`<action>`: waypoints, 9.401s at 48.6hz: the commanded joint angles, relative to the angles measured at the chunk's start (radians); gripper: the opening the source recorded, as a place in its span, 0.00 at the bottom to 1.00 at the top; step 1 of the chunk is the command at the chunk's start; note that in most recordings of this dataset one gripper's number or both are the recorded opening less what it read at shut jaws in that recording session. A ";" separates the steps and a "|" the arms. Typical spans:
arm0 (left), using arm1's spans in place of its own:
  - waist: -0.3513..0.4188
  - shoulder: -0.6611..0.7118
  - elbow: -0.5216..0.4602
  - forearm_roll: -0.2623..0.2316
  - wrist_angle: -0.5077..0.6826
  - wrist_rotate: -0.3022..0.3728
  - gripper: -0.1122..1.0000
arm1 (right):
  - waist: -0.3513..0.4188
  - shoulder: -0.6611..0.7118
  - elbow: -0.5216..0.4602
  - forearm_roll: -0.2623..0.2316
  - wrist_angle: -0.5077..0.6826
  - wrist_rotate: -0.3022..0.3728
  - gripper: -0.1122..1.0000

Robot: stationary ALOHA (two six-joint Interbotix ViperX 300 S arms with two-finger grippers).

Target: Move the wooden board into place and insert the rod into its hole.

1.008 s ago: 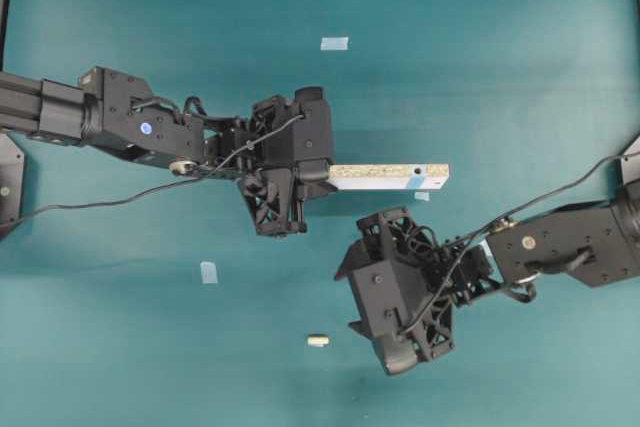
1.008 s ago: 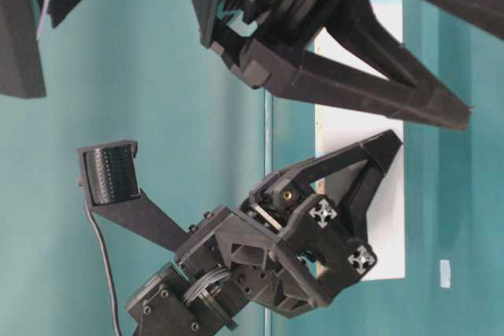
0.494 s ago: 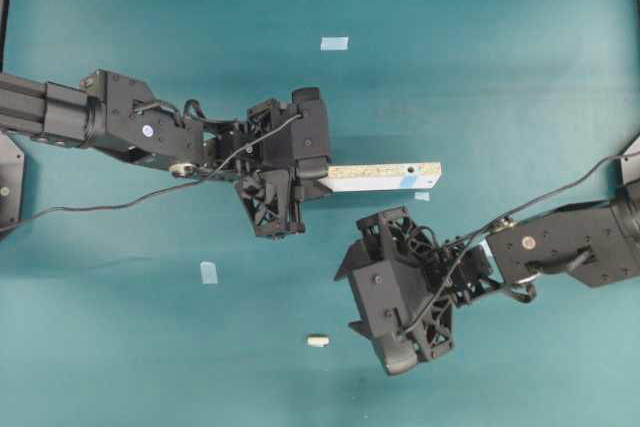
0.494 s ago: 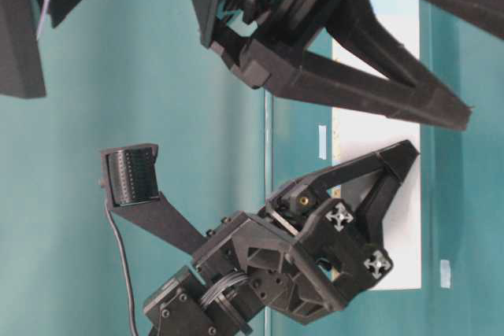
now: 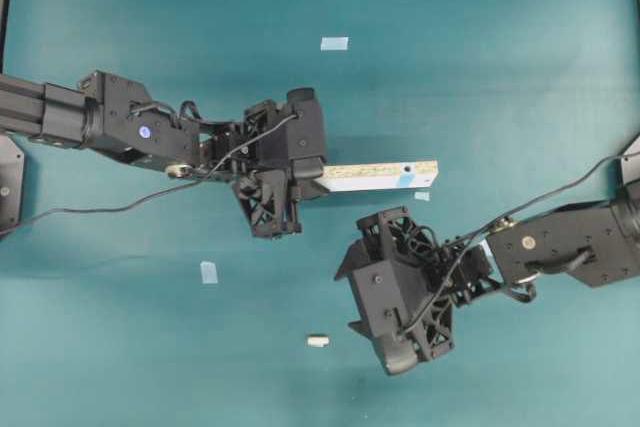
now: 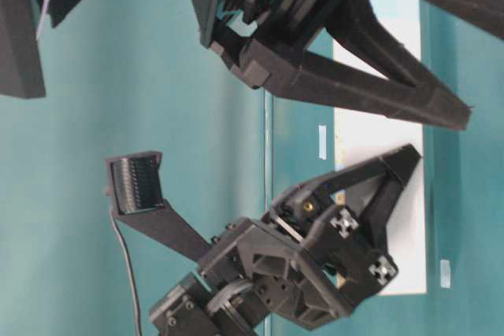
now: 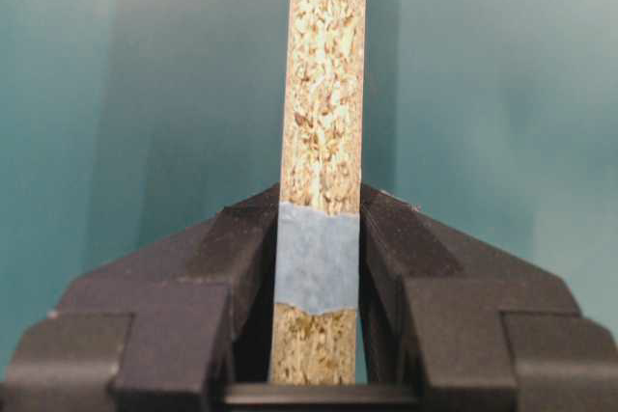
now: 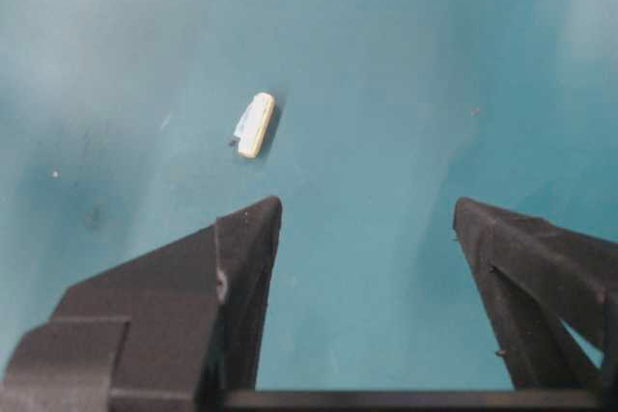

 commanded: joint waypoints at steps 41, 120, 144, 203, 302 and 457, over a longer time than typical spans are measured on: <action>-0.020 0.041 -0.035 0.000 -0.080 -0.005 0.30 | 0.003 -0.006 -0.008 -0.003 -0.003 -0.002 0.82; -0.011 -0.075 0.015 0.002 0.087 0.000 0.76 | 0.003 0.026 -0.144 -0.037 0.209 0.120 0.82; -0.011 -0.198 0.155 0.003 0.057 0.000 0.76 | 0.046 0.247 -0.459 0.011 0.456 0.265 0.82; -0.012 -0.201 0.167 0.002 0.028 0.005 0.76 | 0.037 0.391 -0.644 0.100 0.669 0.321 0.82; -0.014 -0.201 0.166 0.002 0.028 0.003 0.76 | 0.015 0.275 -0.635 0.032 0.689 0.390 0.20; -0.005 -0.040 0.074 0.003 -0.048 0.003 0.29 | -0.512 -0.081 0.603 -0.207 -1.200 0.132 0.20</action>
